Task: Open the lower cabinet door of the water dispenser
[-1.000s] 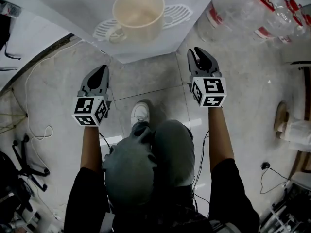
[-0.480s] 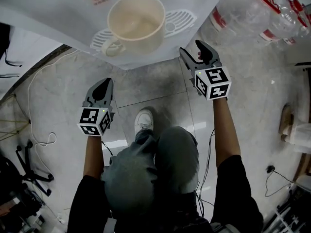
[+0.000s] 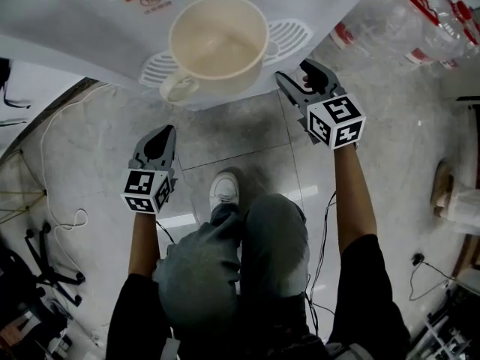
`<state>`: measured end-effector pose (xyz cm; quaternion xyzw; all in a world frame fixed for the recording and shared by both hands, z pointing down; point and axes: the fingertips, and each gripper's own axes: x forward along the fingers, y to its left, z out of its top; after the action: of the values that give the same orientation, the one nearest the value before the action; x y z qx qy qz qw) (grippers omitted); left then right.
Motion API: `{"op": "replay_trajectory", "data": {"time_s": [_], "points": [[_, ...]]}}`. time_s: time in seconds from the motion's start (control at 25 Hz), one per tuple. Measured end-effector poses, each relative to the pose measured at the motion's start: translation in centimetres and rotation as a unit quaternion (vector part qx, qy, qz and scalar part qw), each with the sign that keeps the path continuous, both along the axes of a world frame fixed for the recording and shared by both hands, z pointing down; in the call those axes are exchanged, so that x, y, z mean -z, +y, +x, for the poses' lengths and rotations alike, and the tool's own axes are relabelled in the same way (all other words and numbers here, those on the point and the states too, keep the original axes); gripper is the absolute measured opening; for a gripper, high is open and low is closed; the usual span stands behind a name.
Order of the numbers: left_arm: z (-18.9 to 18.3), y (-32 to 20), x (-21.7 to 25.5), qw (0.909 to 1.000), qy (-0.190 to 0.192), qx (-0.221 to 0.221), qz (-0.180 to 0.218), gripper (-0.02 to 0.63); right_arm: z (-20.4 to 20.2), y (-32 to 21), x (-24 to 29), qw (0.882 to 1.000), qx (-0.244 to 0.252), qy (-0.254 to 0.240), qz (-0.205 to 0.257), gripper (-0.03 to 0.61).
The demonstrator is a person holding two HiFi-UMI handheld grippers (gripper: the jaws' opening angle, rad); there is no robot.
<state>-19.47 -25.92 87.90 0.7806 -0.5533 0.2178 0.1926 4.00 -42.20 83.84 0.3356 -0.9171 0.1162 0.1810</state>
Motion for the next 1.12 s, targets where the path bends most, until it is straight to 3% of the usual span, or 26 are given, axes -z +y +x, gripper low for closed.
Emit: {"op": "replay_trajectory", "data": {"time_s": [0.84, 1.12], "points": [[1.8, 1.5, -0.1, 0.9996, 0.015, -0.023, -0.002, 0.012, 0.7, 1.9, 0.1, 0.998, -0.03, 0.049, 0.004, 0.229], [3.3, 2.7, 0.3, 0.9991, 0.022, -0.029, -0.021, 0.012, 1.2, 4.1, 0.4, 0.997, -0.043, 0.062, 0.005, 0.206]]}}
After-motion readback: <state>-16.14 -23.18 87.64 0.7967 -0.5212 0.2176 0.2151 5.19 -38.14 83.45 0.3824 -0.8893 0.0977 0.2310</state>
